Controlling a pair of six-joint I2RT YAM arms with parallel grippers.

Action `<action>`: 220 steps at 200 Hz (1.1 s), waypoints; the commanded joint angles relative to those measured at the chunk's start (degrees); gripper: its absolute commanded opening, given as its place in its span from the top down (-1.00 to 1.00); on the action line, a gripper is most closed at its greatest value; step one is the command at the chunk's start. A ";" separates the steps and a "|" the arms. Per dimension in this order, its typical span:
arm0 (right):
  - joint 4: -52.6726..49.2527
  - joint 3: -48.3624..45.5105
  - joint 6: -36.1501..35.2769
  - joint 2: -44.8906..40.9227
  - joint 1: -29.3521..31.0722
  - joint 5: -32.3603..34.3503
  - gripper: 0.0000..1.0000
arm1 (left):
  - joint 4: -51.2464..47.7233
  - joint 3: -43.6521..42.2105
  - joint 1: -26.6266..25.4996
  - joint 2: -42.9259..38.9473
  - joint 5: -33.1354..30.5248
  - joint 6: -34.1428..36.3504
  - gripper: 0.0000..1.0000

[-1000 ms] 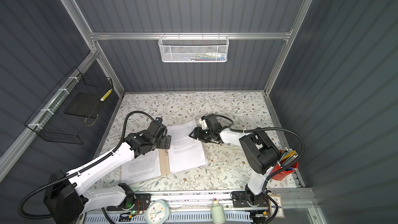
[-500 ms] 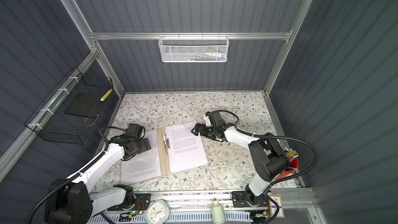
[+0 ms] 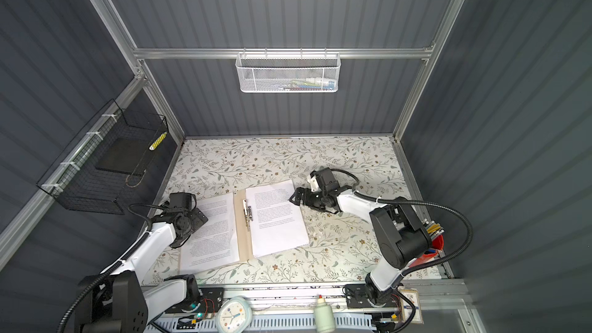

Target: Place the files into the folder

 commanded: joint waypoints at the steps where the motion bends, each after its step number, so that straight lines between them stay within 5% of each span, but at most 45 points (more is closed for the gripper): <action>1: -1.04 -0.73 -0.77 0.68 -0.72 -1.38 -0.98 | 4.28 -1.97 3.07 0.32 1.73 -2.12 -0.99; 142: 6.44 -2.06 5.83 7.14 -7.01 -8.34 -0.98 | 12.51 -5.20 5.26 10.40 23.86 -1.86 -1.00; 220: 5.18 0.86 6.89 11.42 -11.92 -7.53 -0.98 | 16.84 -5.77 -5.78 12.83 23.54 -7.64 -0.99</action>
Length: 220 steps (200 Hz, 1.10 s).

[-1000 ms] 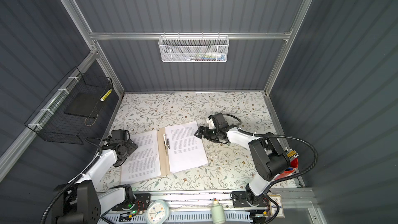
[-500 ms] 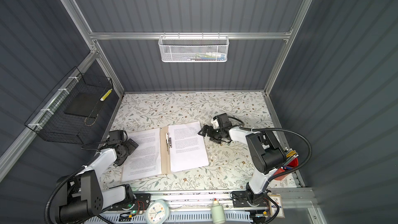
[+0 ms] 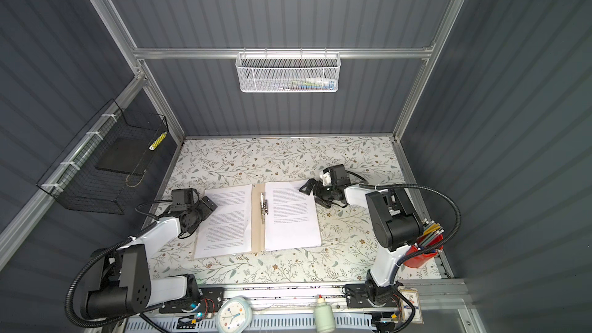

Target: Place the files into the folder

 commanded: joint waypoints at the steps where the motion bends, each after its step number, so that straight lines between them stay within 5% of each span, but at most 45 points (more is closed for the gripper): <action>1: -3.53 -0.09 0.95 2.64 -0.95 1.24 -0.98 | -5.23 -3.78 -3.32 3.37 6.82 -5.79 -0.99; 76: -5.38 3.80 0.41 4.32 -7.93 0.40 -0.98 | -5.69 0.00 -18.46 6.78 -0.34 -11.41 -0.99; 126: -9.09 5.06 -1.63 1.54 -11.02 2.04 -0.98 | -11.09 2.82 -18.55 2.78 -3.60 -8.67 -1.00; 169: -11.66 5.38 -2.65 -2.69 -11.02 3.57 -0.98 | -5.71 3.32 -18.53 0.13 2.99 -5.25 -0.99; 220: -17.02 5.97 -6.26 -7.48 -10.42 7.61 -0.98 | -14.81 8.26 -18.55 -1.32 -1.52 -1.74 -0.99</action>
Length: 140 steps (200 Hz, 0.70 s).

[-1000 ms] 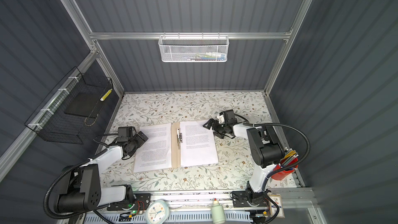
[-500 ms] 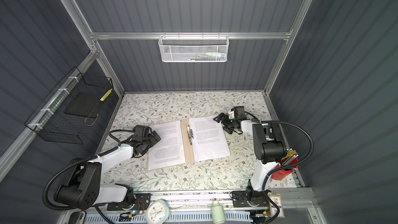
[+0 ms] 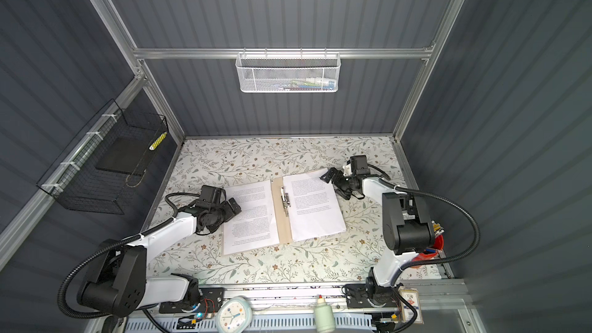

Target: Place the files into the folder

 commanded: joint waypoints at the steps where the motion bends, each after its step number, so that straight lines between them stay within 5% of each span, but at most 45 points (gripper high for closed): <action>1: -5.09 1.46 -3.09 -2.41 0.50 2.98 -0.98 | -6.33 2.82 -0.30 -2.42 -1.46 2.30 -0.99; 25: -7.72 0.70 -4.23 -4.98 0.16 9.72 -0.98 | -9.73 3.62 -0.30 -3.86 -4.16 1.67 -0.99; 75: -9.71 3.96 -8.35 -5.73 1.15 8.09 -0.98 | -14.23 8.34 -0.30 -6.19 -6.17 7.67 -0.99; 106: -11.93 10.37 -12.61 -3.23 7.29 5.81 -0.98 | -11.21 12.65 -1.33 -4.74 3.11 11.52 -0.99; 140: -12.32 17.39 -15.75 3.27 13.34 -0.83 -0.96 | -6.10 17.54 -8.41 3.29 8.49 12.41 -0.99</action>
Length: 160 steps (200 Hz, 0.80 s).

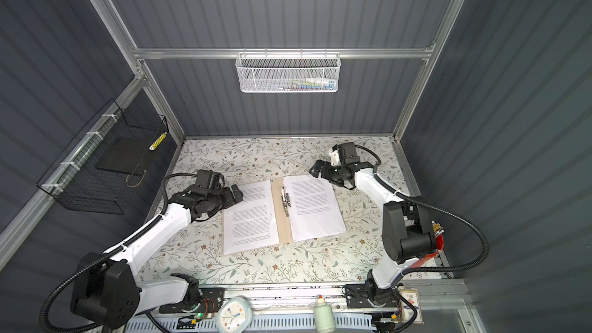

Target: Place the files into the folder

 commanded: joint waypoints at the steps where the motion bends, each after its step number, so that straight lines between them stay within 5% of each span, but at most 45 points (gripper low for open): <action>1: -2.24 4.38 -4.34 4.79 3.57 -5.17 -0.96 | 3.88 3.05 -4.16 5.24 6.52 2.50 -0.99; 59: -4.34 17.21 -6.70 17.97 11.11 -9.81 -0.93 | 9.60 4.12 -6.76 16.29 10.32 -0.73 -0.99; 160: -3.65 23.74 -4.22 27.00 14.31 -13.17 -0.93 | 12.35 -4.71 -6.74 17.09 9.47 -1.05 -0.99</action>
